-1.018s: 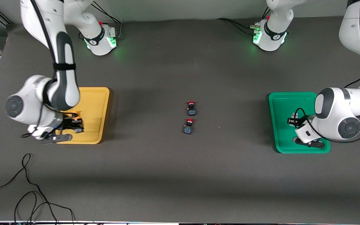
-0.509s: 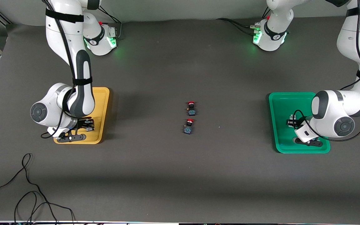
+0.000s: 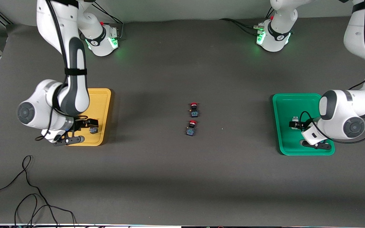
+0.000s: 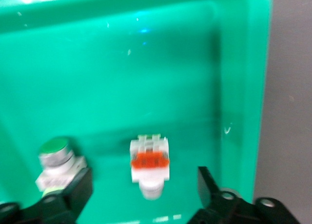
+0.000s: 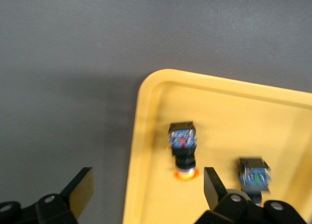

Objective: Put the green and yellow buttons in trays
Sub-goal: 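Open both grippers and raise them away from the trays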

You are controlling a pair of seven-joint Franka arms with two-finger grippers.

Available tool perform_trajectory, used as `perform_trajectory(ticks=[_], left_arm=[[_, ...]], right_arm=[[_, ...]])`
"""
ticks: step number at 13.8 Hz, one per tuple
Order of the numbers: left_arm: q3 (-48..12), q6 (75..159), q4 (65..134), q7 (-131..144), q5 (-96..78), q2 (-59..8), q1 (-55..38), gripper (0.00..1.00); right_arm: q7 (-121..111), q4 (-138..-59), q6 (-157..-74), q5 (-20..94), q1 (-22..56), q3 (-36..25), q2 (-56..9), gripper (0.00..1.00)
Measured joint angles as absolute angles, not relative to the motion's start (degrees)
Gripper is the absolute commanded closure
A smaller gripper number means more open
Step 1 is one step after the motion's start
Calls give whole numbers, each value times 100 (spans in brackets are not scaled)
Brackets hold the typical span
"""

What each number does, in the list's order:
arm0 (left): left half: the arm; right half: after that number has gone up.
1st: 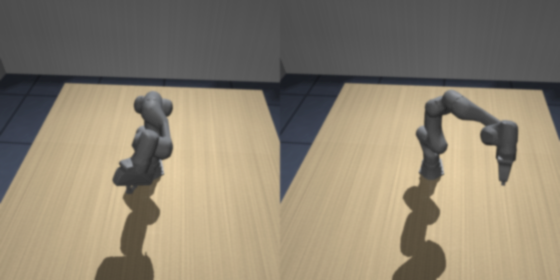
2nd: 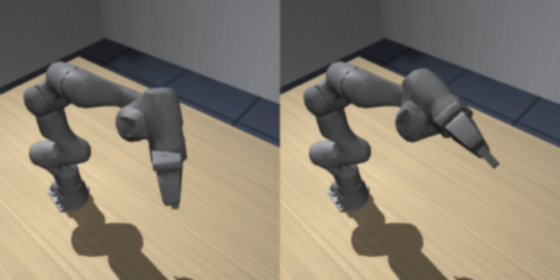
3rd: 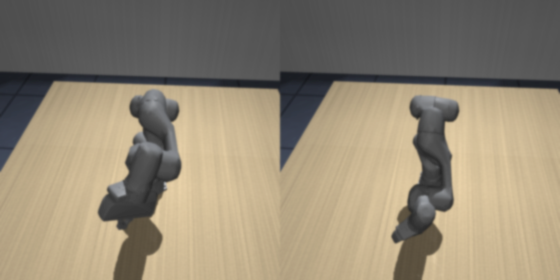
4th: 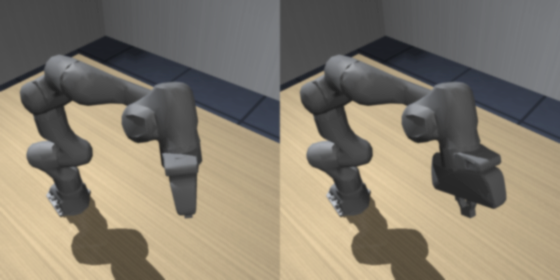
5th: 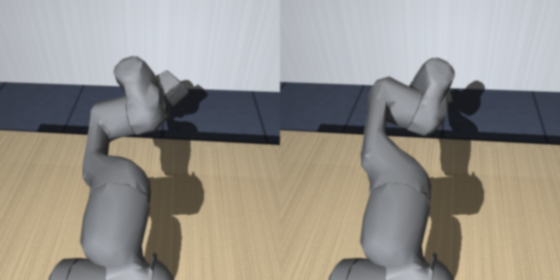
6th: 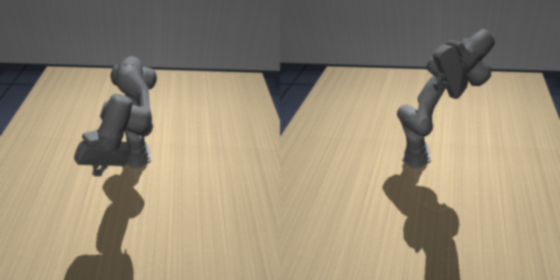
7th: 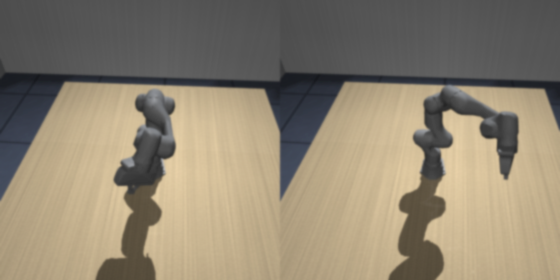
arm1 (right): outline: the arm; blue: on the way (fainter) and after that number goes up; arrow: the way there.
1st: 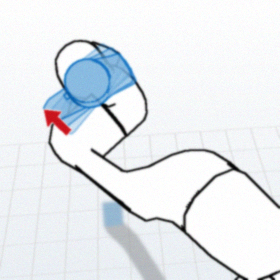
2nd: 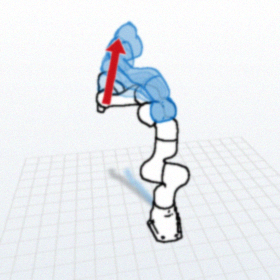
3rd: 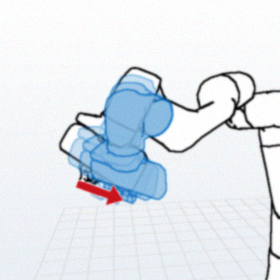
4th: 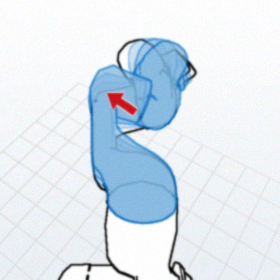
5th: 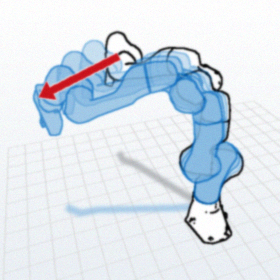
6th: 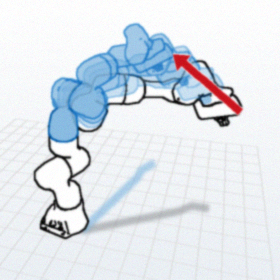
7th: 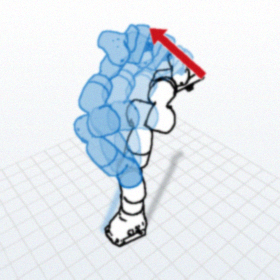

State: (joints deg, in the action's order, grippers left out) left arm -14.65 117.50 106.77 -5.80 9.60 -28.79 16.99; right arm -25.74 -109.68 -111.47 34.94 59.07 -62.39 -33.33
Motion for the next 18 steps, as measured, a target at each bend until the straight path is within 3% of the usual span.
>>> perform_trajectory(ticks=[5, 8, 13, 18], left_arm=[[-1775, 9674, 9626, -576, 960, -1882, 1568, 2], [-1830, 8467, 8642, -559, 948, -1515, 1317, 0], [-1825, 7315, 7073, -361, 946, -1489, 1190, 0], [-1832, 7177, 6904, -351, 934, -1518, 1170, 0]], right_arm=[[-1993, -10055, -9628, 3268, 7260, -7774, -3244, 0], [-1987, -9665, -9010, 3259, 7601, -8507, -3239, 0], [-1987, -9064, -8605, 2868, 7685, -8852, -3237, 0], [-1987, -8781, -8444, 2548, 7587, -8867, -3089, 0]])
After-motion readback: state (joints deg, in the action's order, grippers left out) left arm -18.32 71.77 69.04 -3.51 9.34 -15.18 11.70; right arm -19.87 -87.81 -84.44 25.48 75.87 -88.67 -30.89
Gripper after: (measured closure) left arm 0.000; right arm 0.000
